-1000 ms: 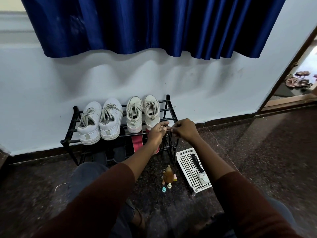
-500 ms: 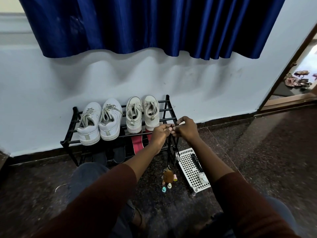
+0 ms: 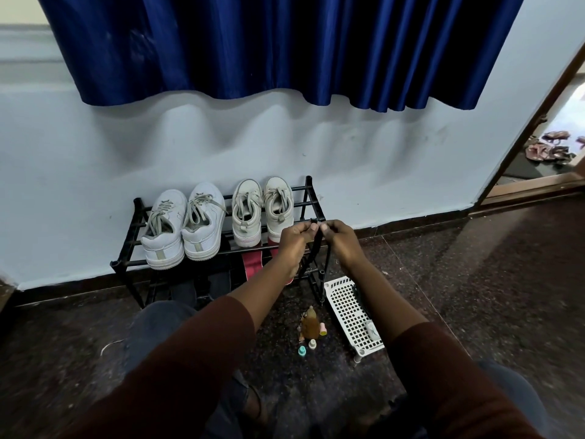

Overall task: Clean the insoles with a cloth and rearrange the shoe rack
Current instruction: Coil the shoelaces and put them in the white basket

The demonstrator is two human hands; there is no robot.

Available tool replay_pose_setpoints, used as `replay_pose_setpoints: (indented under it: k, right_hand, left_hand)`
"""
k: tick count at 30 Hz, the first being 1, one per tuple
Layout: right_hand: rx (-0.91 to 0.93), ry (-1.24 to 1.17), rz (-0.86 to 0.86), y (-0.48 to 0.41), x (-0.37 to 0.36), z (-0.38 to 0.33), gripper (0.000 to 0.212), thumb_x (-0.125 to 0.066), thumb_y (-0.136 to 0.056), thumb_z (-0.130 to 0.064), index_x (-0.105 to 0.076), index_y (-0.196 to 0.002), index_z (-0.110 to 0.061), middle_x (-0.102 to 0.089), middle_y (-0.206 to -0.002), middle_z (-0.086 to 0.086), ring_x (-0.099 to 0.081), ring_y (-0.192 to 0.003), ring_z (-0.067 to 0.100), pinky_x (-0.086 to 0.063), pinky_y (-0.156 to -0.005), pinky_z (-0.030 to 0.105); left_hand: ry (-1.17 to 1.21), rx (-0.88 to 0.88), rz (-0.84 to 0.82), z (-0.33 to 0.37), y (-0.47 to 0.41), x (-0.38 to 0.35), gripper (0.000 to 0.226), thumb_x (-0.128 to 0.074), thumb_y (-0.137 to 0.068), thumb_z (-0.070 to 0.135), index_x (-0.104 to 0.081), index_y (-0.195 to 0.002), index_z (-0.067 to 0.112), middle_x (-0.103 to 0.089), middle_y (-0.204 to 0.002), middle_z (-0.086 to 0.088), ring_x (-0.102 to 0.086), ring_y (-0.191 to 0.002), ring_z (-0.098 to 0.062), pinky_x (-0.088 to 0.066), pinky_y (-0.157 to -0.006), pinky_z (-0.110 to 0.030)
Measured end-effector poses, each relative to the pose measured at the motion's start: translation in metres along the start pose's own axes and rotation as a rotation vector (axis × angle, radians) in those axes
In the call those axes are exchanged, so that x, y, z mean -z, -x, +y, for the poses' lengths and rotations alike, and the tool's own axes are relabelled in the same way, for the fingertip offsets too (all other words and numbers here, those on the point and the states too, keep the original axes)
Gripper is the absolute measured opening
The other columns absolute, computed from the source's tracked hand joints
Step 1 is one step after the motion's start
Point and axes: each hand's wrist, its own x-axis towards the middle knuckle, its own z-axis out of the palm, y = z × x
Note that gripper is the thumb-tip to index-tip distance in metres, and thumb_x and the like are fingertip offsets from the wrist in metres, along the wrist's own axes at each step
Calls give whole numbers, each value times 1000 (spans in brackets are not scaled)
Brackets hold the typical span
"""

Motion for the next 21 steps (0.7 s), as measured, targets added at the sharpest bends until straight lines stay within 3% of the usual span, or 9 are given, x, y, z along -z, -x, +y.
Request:
replay_pose_setpoints:
  k: [2,4,6,8,11,15,19,21]
  right_hand:
    - [-4,-28,-89,0,-5,2,21,-45,-97,-12,-60,-109,-5,-63,-112,14,-58,-108,23,-44,-97,37]
    - [-2,-32,-144,1,-10,4,21,-43,-98,-10,-61,-107,-4,-65,-107,13,-56,-109,23,-41,-99,37]
    - [-24,-63,-182,3,-14,5,22,-42,-97,-5,-62,-87,-6,-64,-82,8,-58,-91,21,-43,-91,35]
    - [-69,-94,-217,6,-15,6,24,-41,-97,-2,-58,-81,-5,-53,-65,5,-50,-65,15,-44,-71,29]
    - [-132,-96,-269,8,-11,12,23,-41,-97,-2,-57,-82,-3,-47,-54,-2,-39,-46,7,-40,-54,23]
    - [-250,-97,-341,13,1,16,27,-39,-98,-2,-53,-75,-1,-44,-51,0,-34,-38,4,-42,-52,23]
    - [-391,-3,-405,17,17,24,20,-37,-95,3,-54,-92,15,-39,-62,6,-35,-39,4,-42,-52,23]
    - [-422,63,-427,19,24,26,22,-38,-96,2,-56,-83,1,-40,-63,5,-36,-39,4,-40,-53,23]
  left_hand:
    - [17,-1,-8,4,-1,2,17,-57,-93,10,-64,-109,7,-65,-87,8,-57,-78,5,-41,-69,-8]
    - [20,4,-25,6,-2,4,16,-56,-94,12,-66,-104,5,-67,-89,4,-55,-67,1,-43,-67,-12]
    - [54,21,-24,9,-2,6,15,-51,-97,15,-65,-93,10,-69,-88,2,-51,-56,-6,-43,-54,-18]
    - [145,58,4,11,-3,8,17,-47,-99,16,-61,-89,12,-70,-90,0,-59,-58,-10,-43,-43,-21]
    - [312,109,67,12,-5,11,17,-43,-100,14,-56,-90,14,-65,-84,-2,-65,-66,-9,-48,-48,-20]
    - [500,153,143,6,-7,20,25,-38,-100,4,-53,-82,11,-47,-69,0,-45,-54,-9,-51,-60,-27]
    - [456,132,228,-3,-16,37,28,-32,-101,1,-54,-87,11,-40,-68,1,-37,-37,-1,-33,-40,-15]
    - [390,126,281,-6,-18,44,28,-33,-101,1,-51,-82,13,-40,-67,1,-36,-35,1,-27,-36,-14]
